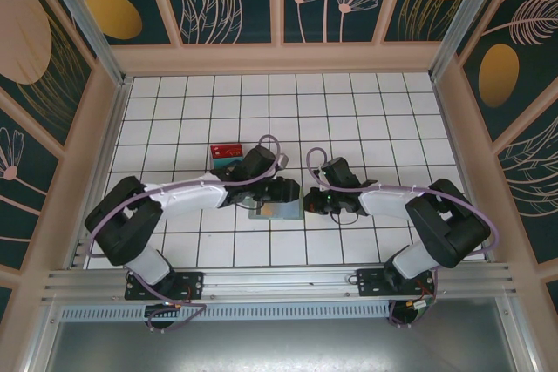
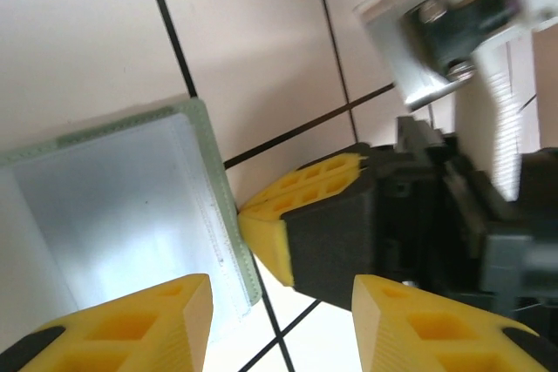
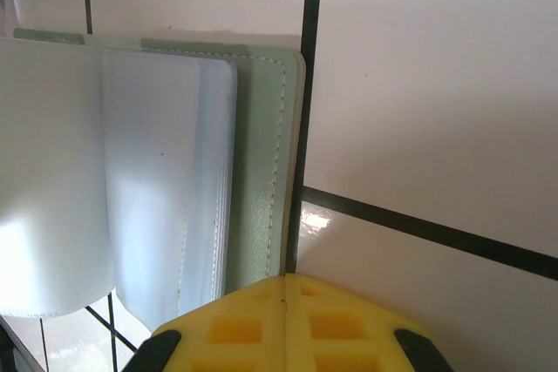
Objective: Take the credit cards out of the card holder
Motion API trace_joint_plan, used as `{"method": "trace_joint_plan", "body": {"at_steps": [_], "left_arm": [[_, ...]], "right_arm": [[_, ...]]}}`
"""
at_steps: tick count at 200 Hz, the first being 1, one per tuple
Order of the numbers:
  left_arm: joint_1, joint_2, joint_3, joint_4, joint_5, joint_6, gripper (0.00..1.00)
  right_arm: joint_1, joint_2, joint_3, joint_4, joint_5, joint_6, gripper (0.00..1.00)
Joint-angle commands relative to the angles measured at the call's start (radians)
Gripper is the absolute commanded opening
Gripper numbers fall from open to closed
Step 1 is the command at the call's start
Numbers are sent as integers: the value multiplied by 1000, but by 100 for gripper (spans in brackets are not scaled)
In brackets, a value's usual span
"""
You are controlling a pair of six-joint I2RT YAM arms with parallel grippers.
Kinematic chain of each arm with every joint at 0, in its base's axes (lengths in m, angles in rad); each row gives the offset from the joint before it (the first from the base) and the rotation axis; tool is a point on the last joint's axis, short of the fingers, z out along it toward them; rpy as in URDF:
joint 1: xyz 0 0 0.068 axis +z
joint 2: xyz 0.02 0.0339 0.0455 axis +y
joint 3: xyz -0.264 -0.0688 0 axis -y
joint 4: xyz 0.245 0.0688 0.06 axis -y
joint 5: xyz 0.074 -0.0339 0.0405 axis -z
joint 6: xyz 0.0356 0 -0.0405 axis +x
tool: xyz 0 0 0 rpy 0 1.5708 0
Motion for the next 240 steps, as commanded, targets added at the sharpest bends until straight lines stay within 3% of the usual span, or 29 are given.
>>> {"method": "trace_joint_plan", "body": {"at_steps": [1,44,76,186,240], "left_arm": [[-2,-84,17,-54,-89,23,47],[55,-187,-43,-190,-266,29,45],[122,-188,-135,-217,-252,36,45],[121,-107,-203,-85,-120,14,43],[121,-75,-199,-99,-122,20,43]], "right_arm": [[2,33,-9,-6,20,-6,0],[2,37,-6,-6,14,-7,0],[2,40,-3,-5,11,-6,0],[2,36,-13,-2,11,0,0],[2,39,-13,3,7,2,0]]}}
